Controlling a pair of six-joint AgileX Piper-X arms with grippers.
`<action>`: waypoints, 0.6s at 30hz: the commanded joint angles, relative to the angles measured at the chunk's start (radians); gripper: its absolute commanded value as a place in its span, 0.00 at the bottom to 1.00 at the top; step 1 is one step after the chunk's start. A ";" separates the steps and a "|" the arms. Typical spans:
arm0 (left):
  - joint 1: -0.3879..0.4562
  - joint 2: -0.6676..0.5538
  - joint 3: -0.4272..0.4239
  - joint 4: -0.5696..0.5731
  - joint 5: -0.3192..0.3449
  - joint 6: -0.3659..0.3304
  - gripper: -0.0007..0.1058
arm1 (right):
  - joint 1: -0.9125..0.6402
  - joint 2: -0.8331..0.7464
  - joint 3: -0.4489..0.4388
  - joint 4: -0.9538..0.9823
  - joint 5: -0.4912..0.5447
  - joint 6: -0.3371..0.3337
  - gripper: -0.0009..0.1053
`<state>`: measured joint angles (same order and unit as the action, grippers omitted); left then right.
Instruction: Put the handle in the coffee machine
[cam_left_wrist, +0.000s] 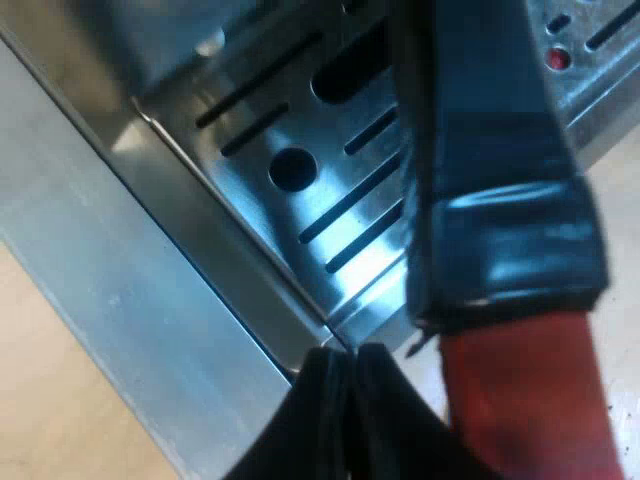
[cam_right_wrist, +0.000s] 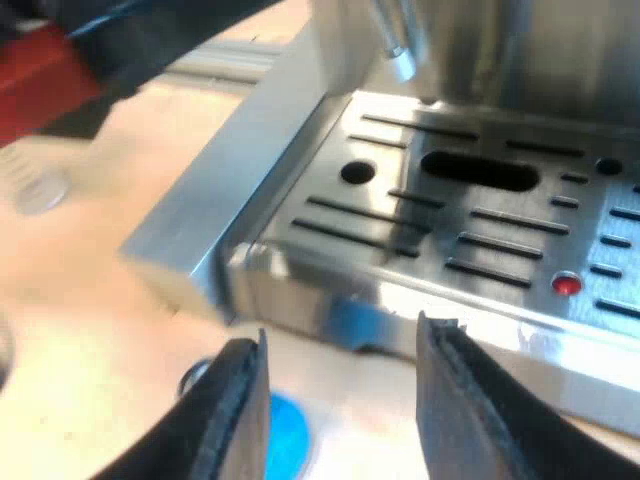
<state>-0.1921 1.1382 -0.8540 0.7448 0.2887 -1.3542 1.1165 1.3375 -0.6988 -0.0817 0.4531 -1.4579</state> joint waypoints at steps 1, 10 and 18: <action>-0.047 -0.017 0.001 0.004 0.015 -0.035 0.01 | 0.017 -0.078 -0.003 0.091 -0.011 -0.003 0.37; -0.125 -0.018 0.011 0.006 0.013 -0.063 0.01 | 0.017 -0.320 -0.003 0.284 -0.011 -0.003 0.37; -0.203 -0.018 0.011 -0.005 0.019 -0.098 0.01 | 0.017 -0.489 -0.003 0.393 -0.007 -0.003 0.37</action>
<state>-0.3637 1.1258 -0.8494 0.7461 0.2120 -1.4405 1.1325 0.8636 -0.6988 0.2972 0.4446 -1.4579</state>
